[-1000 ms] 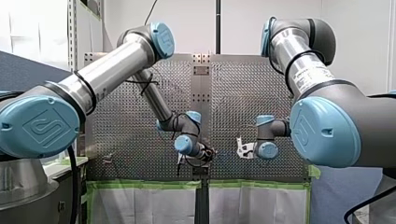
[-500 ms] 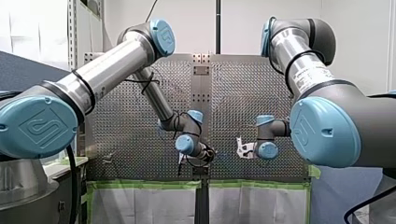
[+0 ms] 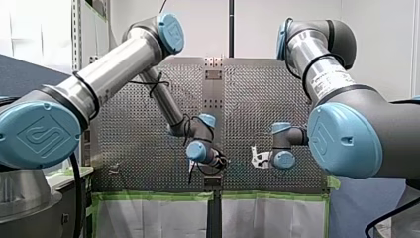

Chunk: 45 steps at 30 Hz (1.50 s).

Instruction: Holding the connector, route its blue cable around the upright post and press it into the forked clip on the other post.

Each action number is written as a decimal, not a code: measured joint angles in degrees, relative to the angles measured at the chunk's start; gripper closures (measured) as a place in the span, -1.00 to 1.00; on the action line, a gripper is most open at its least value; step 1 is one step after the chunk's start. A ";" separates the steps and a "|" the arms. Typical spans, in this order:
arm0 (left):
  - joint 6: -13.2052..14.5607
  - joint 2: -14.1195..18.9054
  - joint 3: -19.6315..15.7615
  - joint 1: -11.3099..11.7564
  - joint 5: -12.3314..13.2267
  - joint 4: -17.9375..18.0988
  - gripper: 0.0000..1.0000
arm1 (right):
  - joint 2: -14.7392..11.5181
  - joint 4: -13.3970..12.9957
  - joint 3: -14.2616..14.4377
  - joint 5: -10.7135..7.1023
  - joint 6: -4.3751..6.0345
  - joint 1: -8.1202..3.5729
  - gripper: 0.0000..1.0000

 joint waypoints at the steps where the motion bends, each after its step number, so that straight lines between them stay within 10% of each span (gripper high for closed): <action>1: -0.01 0.52 -0.51 -0.04 -0.28 0.53 -1.00 | 0.00 0.00 0.00 0.00 0.00 0.01 1.00; 16: -4.02 9.37 -9.36 -1.86 -3.91 7.74 -1.00 | 0.00 0.10 0.00 0.00 0.74 -0.12 1.00; 45: -4.76 26.77 -26.78 -2.52 -6.53 8.10 -1.00 | -0.05 0.18 -0.14 -0.45 0.99 -0.50 1.00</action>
